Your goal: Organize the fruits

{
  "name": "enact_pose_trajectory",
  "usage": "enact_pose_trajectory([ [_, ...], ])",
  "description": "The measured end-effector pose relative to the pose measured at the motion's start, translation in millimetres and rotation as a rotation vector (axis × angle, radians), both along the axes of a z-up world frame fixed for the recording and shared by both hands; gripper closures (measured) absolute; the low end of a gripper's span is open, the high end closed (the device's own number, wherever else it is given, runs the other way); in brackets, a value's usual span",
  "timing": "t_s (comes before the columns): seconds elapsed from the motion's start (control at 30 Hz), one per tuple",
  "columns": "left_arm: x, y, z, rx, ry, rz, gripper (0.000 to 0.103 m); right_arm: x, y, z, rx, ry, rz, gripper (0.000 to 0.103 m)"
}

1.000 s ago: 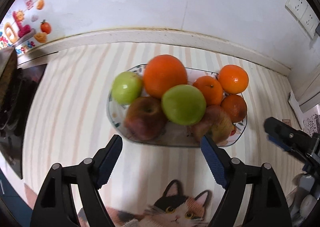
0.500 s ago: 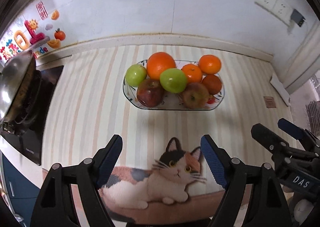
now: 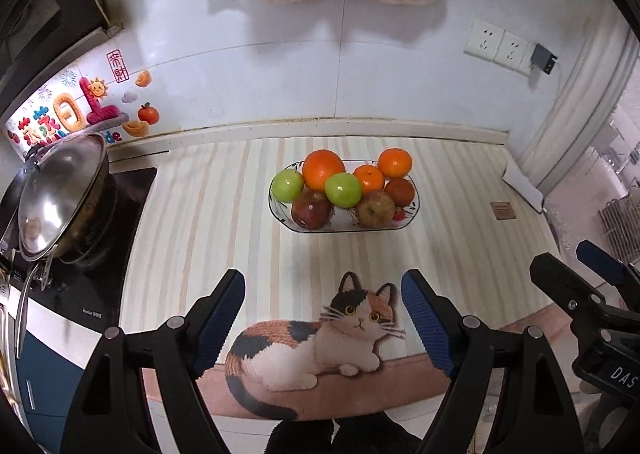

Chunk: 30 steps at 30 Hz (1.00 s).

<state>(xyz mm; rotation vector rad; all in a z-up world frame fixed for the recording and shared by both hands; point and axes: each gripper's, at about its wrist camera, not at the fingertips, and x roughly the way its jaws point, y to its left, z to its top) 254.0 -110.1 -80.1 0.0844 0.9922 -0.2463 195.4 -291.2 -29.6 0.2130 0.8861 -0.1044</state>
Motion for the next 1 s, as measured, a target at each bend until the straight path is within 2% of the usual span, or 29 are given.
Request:
enact_pose_trajectory([
  [0.3,-43,23,31,-0.003,-0.059,-0.004,0.023,-54,24,38,-0.015,-0.071,-0.019,0.004],
  [0.47,-72,29,47,-0.013,-0.114,0.03,0.023,-83,32,55,-0.035,-0.113,-0.002,0.004],
  [0.6,-92,31,54,-0.029,-0.128,0.058,0.023,-106,38,67,-0.054,-0.138,0.026,0.004],
  [1.0,-167,38,69,-0.036,-0.164,0.14,0.023,-178,43,81,-0.052,-0.162,0.103,0.004],
])
